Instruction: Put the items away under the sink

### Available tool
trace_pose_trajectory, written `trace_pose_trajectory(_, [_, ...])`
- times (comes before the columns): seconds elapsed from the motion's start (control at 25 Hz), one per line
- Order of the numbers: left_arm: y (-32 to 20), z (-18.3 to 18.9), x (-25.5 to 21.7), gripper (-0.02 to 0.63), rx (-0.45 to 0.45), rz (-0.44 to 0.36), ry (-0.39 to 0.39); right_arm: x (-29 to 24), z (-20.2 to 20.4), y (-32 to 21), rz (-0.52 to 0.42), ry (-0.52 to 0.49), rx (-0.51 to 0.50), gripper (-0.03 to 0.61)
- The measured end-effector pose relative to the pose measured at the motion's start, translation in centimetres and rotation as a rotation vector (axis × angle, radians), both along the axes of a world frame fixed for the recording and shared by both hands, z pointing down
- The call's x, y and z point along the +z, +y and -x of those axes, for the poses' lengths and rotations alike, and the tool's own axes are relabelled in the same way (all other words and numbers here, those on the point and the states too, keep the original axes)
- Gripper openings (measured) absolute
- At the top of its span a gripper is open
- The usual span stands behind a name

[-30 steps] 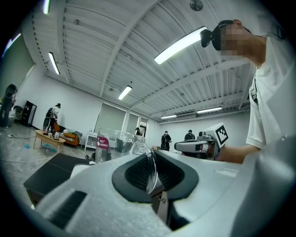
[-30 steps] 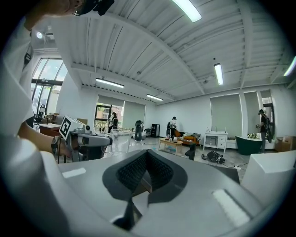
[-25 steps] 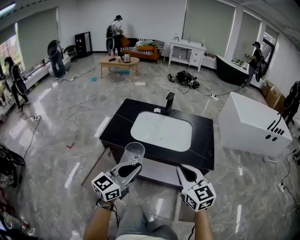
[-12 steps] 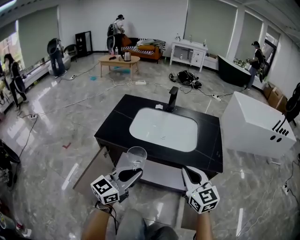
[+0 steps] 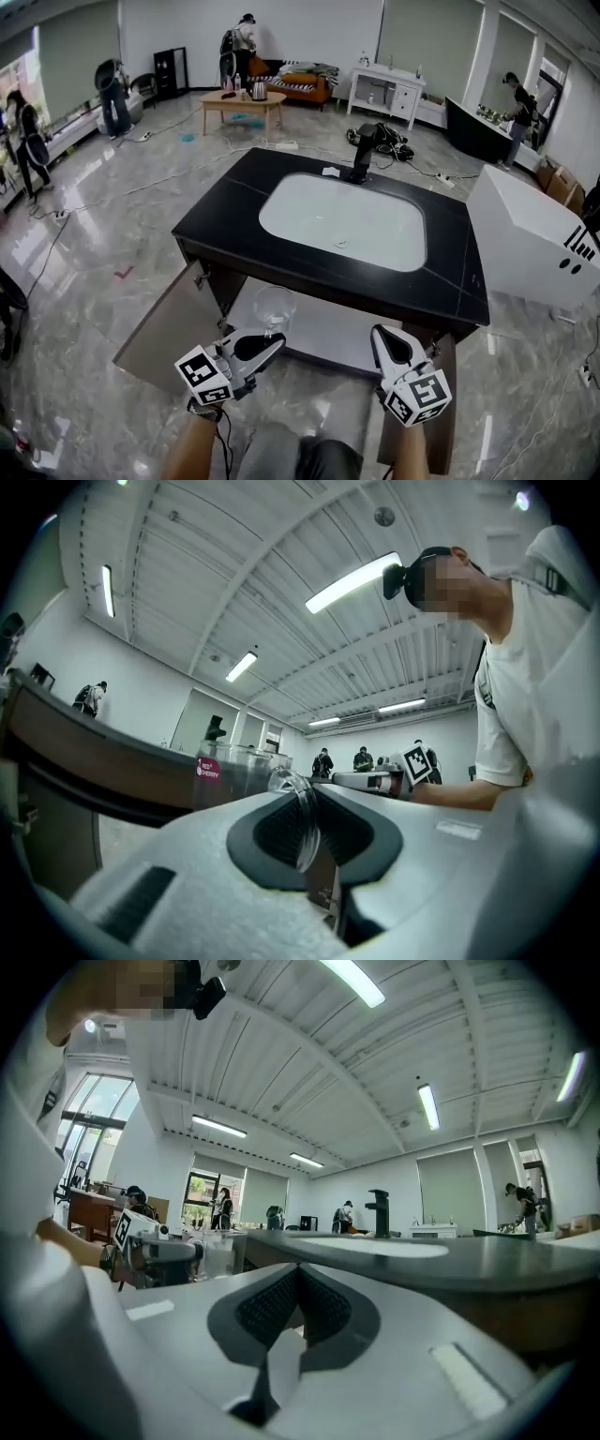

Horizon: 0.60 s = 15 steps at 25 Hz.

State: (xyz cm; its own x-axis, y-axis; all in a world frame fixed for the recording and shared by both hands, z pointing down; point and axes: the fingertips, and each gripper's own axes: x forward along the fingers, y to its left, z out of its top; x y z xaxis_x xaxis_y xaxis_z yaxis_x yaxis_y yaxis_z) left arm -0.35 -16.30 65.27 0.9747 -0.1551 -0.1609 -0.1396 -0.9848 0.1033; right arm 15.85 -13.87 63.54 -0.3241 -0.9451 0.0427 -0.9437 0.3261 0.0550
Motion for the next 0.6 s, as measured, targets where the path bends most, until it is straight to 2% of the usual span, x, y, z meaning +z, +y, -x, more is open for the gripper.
trace_pose_trajectory(0.28, [-1.7, 0.9, 11.0, 0.025, -0.070, -0.003, 0.052, 11.7, -1.8, -0.5, -0.006, 0.026, 0.039, 0.008])
trace_pose_trajectory(0.44, [-2.5, 0.8, 15.2, 0.025, -0.108, -0.008, 0.059, 15.0, -2.9, -0.3, -0.027, 0.016, 0.055, 0.008])
trace_pose_trajectory(0.6, [-2.6, 0.3, 17.7, 0.024, -0.141, 0.003, 0.034, 17.0, -3.4, 0.5, -0.014, 0.017, 0.062, 0.008])
